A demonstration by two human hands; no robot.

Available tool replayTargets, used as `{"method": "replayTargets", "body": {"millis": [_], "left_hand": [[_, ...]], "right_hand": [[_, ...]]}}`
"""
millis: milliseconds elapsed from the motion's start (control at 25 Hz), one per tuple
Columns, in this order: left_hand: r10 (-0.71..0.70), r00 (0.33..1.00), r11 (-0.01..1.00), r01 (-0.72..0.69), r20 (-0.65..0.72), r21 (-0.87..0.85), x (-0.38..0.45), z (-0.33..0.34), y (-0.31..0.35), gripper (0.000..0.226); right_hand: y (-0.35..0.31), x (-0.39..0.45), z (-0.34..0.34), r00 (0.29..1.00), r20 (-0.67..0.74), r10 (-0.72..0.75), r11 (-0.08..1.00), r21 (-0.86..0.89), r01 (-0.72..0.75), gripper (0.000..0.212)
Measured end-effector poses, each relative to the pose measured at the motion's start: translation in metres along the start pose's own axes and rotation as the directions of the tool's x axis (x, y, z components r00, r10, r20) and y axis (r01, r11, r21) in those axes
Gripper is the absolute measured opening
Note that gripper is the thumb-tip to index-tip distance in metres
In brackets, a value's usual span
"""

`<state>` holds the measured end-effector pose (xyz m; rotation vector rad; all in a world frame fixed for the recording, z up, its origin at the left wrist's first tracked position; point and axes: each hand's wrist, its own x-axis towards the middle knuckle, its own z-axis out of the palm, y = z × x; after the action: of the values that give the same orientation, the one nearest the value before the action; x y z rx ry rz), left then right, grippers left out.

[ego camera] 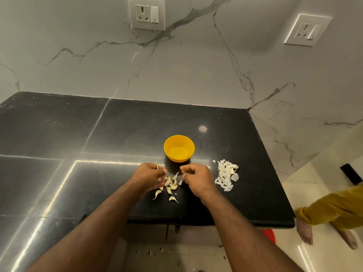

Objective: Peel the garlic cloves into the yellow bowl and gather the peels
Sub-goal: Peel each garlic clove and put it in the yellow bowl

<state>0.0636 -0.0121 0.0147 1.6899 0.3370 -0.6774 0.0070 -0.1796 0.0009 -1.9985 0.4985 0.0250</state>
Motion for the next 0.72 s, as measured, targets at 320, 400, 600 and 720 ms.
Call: {"method": "replayTargets", "body": {"millis": [320,400,600,720], "left_hand": [[0.053,0.983,0.975,-0.012,0.177,-0.222,-0.019,0.032,0.013,0.017],[0.045,0.975,0.962,0.016,0.216,-0.272,-0.021,0.046,0.015,0.022],[0.044,0.961,0.953,0.042,0.273,-0.301,-0.023,0.077,0.018,0.025],[0.082,0.938,0.961,0.015,0.338,-0.276,-0.027,0.093,0.017,0.037]], "right_hand": [[-0.018,-0.015,-0.024,0.996,0.034,-0.088,0.987,0.136,0.083,0.023],[-0.014,-0.017,-0.029,0.995,0.022,-0.096,0.990,0.110,0.093,0.023],[0.001,-0.020,-0.046,0.995,-0.046,-0.091,0.996,-0.008,0.090,0.016],[0.010,-0.025,-0.056,0.997,-0.047,-0.058,0.998,0.012,0.059,0.019]]}}
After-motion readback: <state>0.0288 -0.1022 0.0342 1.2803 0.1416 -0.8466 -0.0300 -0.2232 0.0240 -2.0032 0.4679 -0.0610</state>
